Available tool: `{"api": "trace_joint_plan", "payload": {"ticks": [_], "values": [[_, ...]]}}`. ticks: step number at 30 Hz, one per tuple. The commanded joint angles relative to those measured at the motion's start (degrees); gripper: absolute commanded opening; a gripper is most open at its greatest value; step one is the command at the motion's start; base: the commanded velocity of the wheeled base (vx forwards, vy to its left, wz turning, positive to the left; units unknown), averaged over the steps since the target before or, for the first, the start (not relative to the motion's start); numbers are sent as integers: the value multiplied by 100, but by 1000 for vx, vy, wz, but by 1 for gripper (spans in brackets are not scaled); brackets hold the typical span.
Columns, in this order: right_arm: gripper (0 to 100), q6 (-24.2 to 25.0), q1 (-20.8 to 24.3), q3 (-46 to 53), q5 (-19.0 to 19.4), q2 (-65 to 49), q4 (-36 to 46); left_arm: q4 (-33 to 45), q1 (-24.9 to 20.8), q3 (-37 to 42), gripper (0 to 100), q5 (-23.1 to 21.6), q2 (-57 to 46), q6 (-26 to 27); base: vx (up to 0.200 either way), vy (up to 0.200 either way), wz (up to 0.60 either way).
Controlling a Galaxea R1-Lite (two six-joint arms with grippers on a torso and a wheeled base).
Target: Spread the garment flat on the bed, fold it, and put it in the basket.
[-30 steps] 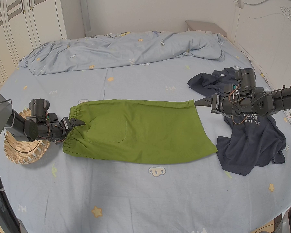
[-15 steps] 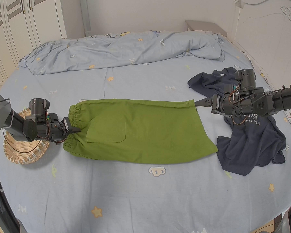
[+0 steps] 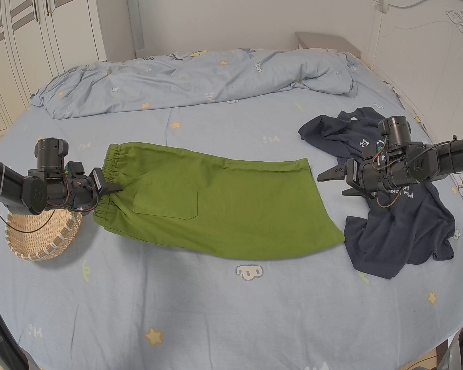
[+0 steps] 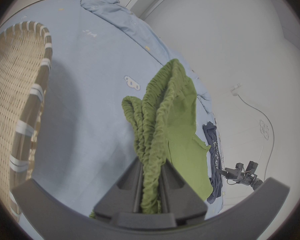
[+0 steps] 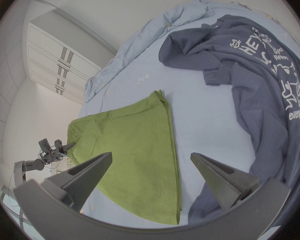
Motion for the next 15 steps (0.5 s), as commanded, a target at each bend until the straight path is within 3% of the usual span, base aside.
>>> {"api": "trace_joint_plan", "payload": {"ticks": [1, 15], "values": [[100, -4, -29, -126, 13, 295, 66, -4, 13, 7, 0, 5, -118, 10, 0, 0, 0], [100, 5, 200, -213, 251, 954, 66, -4, 65, -2, 0, 5, -110, 28, 0, 0, 0]]}}
